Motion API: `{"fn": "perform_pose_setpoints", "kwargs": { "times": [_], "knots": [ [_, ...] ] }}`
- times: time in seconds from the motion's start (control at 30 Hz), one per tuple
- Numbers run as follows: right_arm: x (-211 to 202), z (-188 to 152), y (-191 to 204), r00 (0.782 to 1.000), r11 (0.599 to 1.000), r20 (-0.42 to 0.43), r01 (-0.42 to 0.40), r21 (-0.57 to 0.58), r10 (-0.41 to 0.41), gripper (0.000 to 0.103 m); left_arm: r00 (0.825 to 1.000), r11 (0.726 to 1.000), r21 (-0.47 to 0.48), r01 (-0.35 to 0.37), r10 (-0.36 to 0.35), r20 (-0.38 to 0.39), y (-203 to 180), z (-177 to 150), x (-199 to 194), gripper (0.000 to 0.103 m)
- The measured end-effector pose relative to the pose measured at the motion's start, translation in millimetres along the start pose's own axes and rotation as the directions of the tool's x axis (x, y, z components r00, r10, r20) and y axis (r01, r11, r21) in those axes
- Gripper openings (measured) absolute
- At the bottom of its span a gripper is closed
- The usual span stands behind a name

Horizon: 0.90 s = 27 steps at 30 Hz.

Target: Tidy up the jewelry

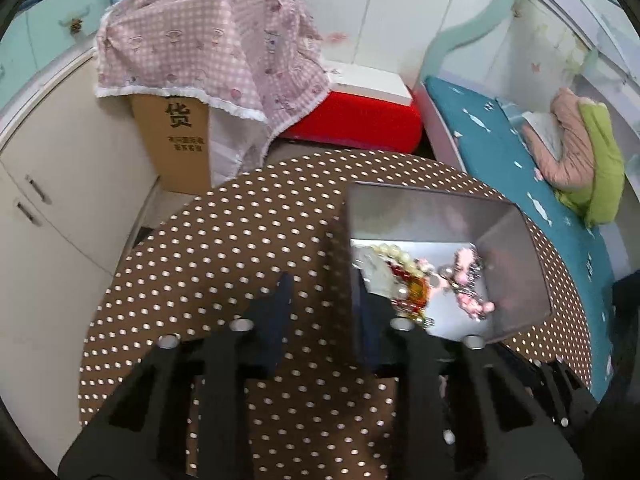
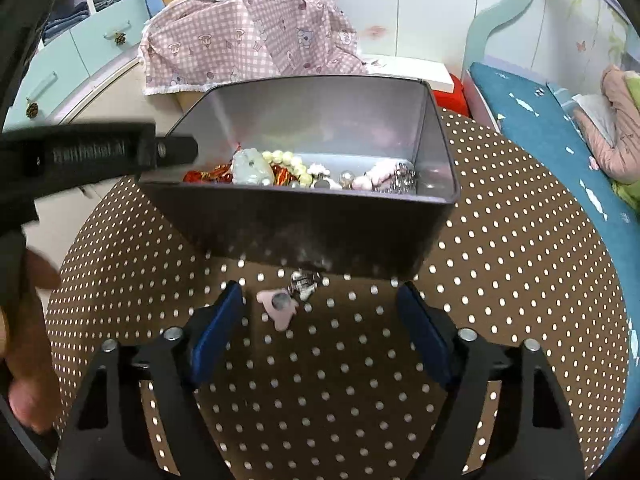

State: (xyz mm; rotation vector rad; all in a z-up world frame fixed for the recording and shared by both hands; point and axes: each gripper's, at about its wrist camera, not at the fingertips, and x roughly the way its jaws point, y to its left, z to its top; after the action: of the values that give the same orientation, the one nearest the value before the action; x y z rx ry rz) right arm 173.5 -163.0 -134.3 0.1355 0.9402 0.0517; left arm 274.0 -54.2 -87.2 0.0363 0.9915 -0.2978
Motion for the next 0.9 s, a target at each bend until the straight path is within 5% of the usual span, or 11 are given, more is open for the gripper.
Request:
{"fn": "perform_pose_setpoints", "kwargs": {
  "times": [0.03,0.1,0.17,0.7,0.9],
  "knots": [
    [0,1,2,1.0,1.0,0.003,0.008,-0.003,-0.008,0.061,1.0,1.0,0.005,0.002,-0.002,0.003,-3,-1,-1,0.013],
    [0,1,10,0.999,0.998,0.007,0.044,-0.047,-0.043,0.026,1.0,1.0,0.015,-0.009,0.009,0.009,-7,-5,-3,0.009],
    [-1,-4,14,0.999,0.995,0.012,0.049,-0.085,-0.048,0.013,1.0,1.0,0.012,-0.002,0.002,0.016,-6,-9,-5,0.009],
    [-78,-78,-34,0.982,0.98,-0.013,-0.191,-0.053,0.19,0.012,0.999,1.0,0.021,0.022,-0.023,0.024,-4,-61,-42,0.009],
    [-125,-73,-36,0.971,0.97,0.037,-0.235,-0.068,0.238,0.012,0.998,0.998,0.022,0.053,-0.053,0.022,-8,-97,-65,0.009]
  ]
}}
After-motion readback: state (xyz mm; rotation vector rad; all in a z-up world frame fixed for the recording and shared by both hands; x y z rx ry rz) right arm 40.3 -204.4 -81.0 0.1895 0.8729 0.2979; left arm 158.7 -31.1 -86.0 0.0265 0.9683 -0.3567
